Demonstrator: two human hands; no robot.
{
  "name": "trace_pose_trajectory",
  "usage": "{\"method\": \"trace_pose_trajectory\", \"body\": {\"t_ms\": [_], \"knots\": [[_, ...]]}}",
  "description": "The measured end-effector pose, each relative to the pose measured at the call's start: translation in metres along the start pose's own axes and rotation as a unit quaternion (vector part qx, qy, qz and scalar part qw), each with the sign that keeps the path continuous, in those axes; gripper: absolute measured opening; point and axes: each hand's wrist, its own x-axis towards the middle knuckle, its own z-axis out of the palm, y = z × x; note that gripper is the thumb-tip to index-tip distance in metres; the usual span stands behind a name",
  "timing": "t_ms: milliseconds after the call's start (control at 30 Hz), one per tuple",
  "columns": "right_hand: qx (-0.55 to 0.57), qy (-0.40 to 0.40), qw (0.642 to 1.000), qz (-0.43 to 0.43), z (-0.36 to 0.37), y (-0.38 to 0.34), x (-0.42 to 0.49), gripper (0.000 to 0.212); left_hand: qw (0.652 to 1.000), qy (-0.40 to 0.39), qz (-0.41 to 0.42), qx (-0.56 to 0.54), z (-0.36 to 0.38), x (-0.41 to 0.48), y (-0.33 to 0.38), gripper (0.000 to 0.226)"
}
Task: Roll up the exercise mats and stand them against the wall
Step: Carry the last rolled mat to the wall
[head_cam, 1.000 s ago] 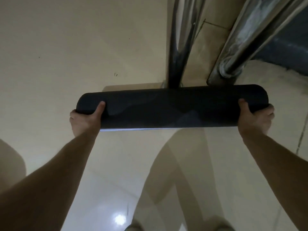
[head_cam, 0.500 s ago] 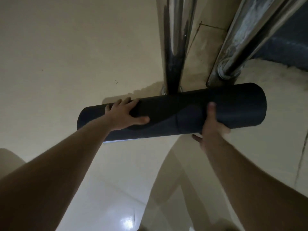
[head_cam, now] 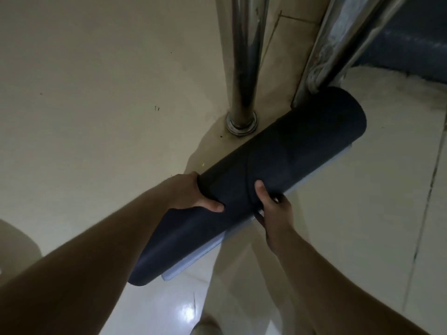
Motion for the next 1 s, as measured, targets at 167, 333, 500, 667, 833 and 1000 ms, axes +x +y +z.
{"method": "trace_pose_trajectory", "body": {"t_ms": [167, 333, 500, 667, 833, 1000], "knots": [[-0.003, 0.106, 0.991, 0.078, 0.025, 0.018, -0.006, 0.157, 0.997, 0.034, 0.014, -0.072, 0.007, 0.003, -0.009, 0.117], [0.025, 0.054, 0.997, 0.046, 0.037, 0.016, -0.013, 0.133, 0.991, 0.045, 0.021, -0.124, 0.022, -0.009, -0.012, 0.114], [-0.117, 0.049, 0.991, 0.040, 0.031, 0.045, -0.089, 0.121, 0.958, 0.017, -0.006, -0.287, 0.076, -0.111, -0.049, 0.120], [-0.243, 0.010, 0.968, 0.057, 0.041, 0.063, -0.233, 0.117, 0.921, 0.044, -0.070, -0.382, 0.127, -0.264, -0.113, 0.112], [-0.317, -0.134, 0.939, 0.015, 0.090, 0.074, -0.365, 0.113, 0.839, 0.114, -0.130, -0.516, 0.153, -0.403, -0.190, 0.107], [-0.390, -0.258, 0.884, -0.033, 0.184, 0.078, -0.476, 0.106, 0.724, 0.216, -0.119, -0.645, 0.171, -0.513, -0.268, 0.100]]}}
